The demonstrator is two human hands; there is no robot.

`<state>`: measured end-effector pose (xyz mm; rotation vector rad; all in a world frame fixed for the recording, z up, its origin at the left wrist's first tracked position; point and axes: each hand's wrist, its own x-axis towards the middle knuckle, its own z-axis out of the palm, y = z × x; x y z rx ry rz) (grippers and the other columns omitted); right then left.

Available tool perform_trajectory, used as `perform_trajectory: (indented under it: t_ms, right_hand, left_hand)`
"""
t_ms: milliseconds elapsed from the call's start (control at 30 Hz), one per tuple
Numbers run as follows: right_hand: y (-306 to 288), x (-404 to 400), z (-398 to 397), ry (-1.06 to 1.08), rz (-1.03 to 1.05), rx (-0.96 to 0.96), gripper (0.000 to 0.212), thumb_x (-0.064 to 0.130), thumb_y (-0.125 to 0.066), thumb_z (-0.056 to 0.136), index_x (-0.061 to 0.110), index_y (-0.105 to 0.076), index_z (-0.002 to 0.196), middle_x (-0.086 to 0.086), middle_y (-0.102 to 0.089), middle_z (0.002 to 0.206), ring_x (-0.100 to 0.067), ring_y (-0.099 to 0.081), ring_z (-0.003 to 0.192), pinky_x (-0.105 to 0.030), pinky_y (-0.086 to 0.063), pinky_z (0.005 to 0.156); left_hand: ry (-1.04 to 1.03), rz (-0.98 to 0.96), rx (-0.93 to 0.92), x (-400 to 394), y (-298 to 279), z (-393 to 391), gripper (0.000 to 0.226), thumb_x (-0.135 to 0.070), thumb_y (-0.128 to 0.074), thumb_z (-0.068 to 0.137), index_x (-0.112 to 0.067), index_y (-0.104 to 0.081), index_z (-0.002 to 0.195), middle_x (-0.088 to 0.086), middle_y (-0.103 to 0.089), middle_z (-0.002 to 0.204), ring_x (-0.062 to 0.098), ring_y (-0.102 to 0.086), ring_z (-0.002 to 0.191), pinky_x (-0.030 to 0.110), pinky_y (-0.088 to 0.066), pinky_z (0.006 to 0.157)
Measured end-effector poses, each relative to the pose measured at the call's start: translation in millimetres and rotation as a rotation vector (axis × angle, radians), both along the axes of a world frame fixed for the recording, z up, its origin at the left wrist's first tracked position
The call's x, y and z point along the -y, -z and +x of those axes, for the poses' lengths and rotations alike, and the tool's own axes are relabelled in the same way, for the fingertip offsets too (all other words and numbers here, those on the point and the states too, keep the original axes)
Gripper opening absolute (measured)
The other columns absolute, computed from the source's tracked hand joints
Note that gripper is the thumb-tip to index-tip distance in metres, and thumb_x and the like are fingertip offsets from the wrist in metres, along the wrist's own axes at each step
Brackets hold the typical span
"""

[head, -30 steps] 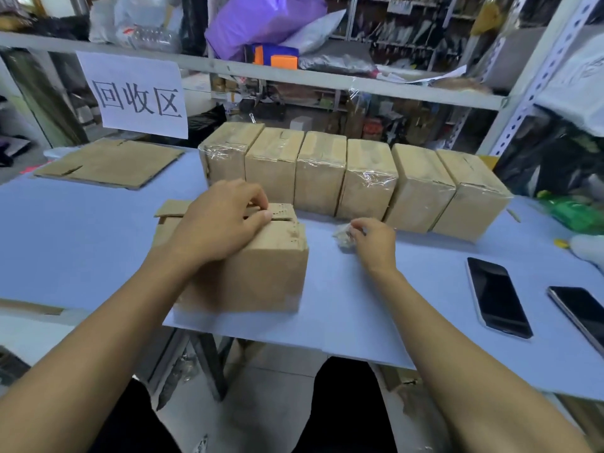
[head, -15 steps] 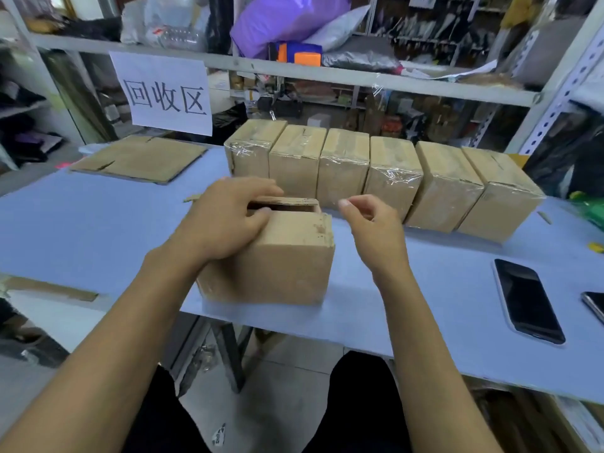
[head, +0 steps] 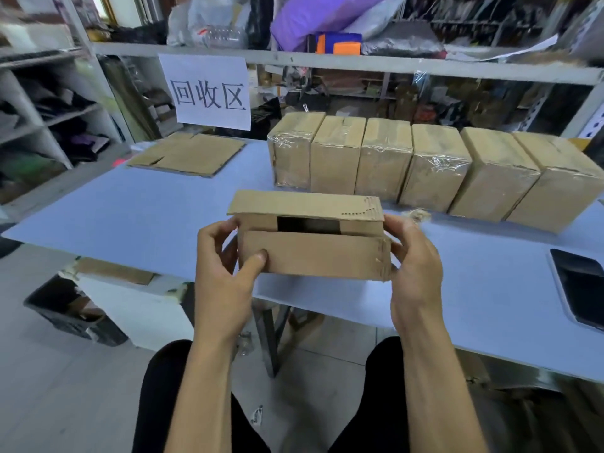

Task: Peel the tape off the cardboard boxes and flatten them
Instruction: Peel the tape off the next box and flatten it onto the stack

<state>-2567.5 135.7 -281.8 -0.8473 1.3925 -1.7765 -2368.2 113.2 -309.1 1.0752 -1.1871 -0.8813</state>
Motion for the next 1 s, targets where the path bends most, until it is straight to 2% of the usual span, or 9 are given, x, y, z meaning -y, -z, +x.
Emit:
perform_trajectory:
  t_ms: [167, 300, 367, 500, 600, 733, 800, 900, 1000]
  right_hand:
    - [12, -5, 1, -0.059, 0.051, -0.244, 0.045, 0.057, -0.051, 0.091, 0.03, -0.064, 0.125, 0.011, -0.066, 0.122, -0.002, -0.061, 0.11, -0.037, -0.052, 0.096]
    - [21, -1, 9, -0.159, 0.141, -0.323, 0.072, 0.057, -0.058, 0.083, 0.045, -0.037, 0.15, 0.011, -0.044, 0.146, -0.004, -0.047, 0.129, -0.04, -0.043, 0.111]
    - [23, 0, 10, -0.213, 0.089, -0.321, 0.071, 0.048, -0.06, 0.088, 0.052, -0.029, 0.151, 0.016, -0.047, 0.146, -0.003, -0.047, 0.131, -0.04, -0.043, 0.111]
    - [33, -1, 8, -0.292, 0.038, -0.383, 0.068, 0.033, -0.066, 0.088, 0.054, -0.036, 0.145, 0.025, -0.045, 0.147, 0.007, -0.041, 0.134, -0.036, -0.045, 0.109]
    - [35, 0, 1, -0.251, 0.057, -0.272, 0.06, 0.05, -0.062, 0.084, 0.045, -0.043, 0.14, 0.027, -0.052, 0.136, 0.004, -0.05, 0.127, -0.026, -0.047, 0.1]
    - [36, 4, -3, -0.188, 0.144, -0.269, 0.069, 0.068, -0.058, 0.084, 0.037, -0.045, 0.144, 0.015, -0.056, 0.132, -0.004, -0.055, 0.122, -0.026, -0.049, 0.095]
    - [39, 6, 2, -0.194, 0.17, -0.282, 0.068, 0.073, -0.054, 0.079, 0.041, -0.048, 0.138, 0.016, -0.057, 0.131, -0.002, -0.057, 0.119, -0.029, -0.051, 0.094]
    - [42, 9, 5, -0.213, 0.144, -0.26, 0.05, 0.054, -0.057, 0.087, 0.04, -0.05, 0.134, 0.022, -0.062, 0.123, -0.001, -0.06, 0.113, -0.025, -0.05, 0.084]
    - [39, 8, 3, -0.224, 0.073, -0.252, 0.046, 0.035, -0.059, 0.087, 0.043, -0.051, 0.132, 0.025, -0.061, 0.125, 0.003, -0.057, 0.118, -0.023, -0.048, 0.085]
  left_hand:
    - [0.041, 0.0, 0.054, -1, 5, 12, 0.073, 0.004, -0.065, 0.09, -0.04, -0.04, 0.143, -0.022, -0.056, 0.134, -0.001, -0.058, 0.12, 0.02, -0.05, 0.093]
    - [-0.025, -0.02, 0.299, 0, 5, 14, 0.077, -0.005, -0.066, 0.091, -0.048, -0.035, 0.146, -0.025, -0.05, 0.137, -0.01, -0.054, 0.107, 0.004, -0.043, 0.077]
    - [-0.02, -0.004, 0.331, 3, 9, 17, 0.076, -0.004, -0.065, 0.089, -0.05, -0.037, 0.143, -0.031, -0.048, 0.132, -0.01, -0.054, 0.106, 0.011, -0.045, 0.081]
    - [0.039, 0.067, 0.333, 2, 20, 17, 0.091, -0.005, -0.073, 0.085, -0.051, -0.025, 0.146, -0.028, -0.037, 0.135, 0.007, -0.052, 0.119, 0.029, -0.048, 0.097]
    - [0.067, 0.132, 0.262, 0, 21, 18, 0.1, -0.025, -0.082, 0.081, -0.052, -0.015, 0.151, -0.014, -0.033, 0.148, 0.004, -0.041, 0.132, 0.014, -0.038, 0.09]
    - [0.119, 0.129, 0.12, 3, 21, 19, 0.073, -0.062, -0.07, 0.071, -0.055, -0.038, 0.136, -0.008, -0.049, 0.137, 0.014, -0.052, 0.127, 0.039, -0.049, 0.101]
    - [0.115, 0.16, 0.012, 5, 21, 13, 0.058, -0.067, -0.066, 0.072, -0.049, -0.045, 0.123, -0.002, -0.055, 0.127, 0.02, -0.058, 0.119, 0.045, -0.055, 0.093]
    - [-0.009, 0.173, 0.011, 7, 20, 2, 0.044, -0.058, -0.065, 0.085, -0.034, -0.043, 0.114, -0.007, -0.057, 0.114, 0.017, -0.059, 0.11, 0.025, -0.053, 0.072]
    - [-0.092, 0.127, 0.067, 9, 18, 3, 0.039, -0.032, -0.069, 0.093, -0.026, -0.046, 0.124, -0.016, -0.056, 0.119, 0.012, -0.056, 0.114, 0.011, -0.047, 0.075]
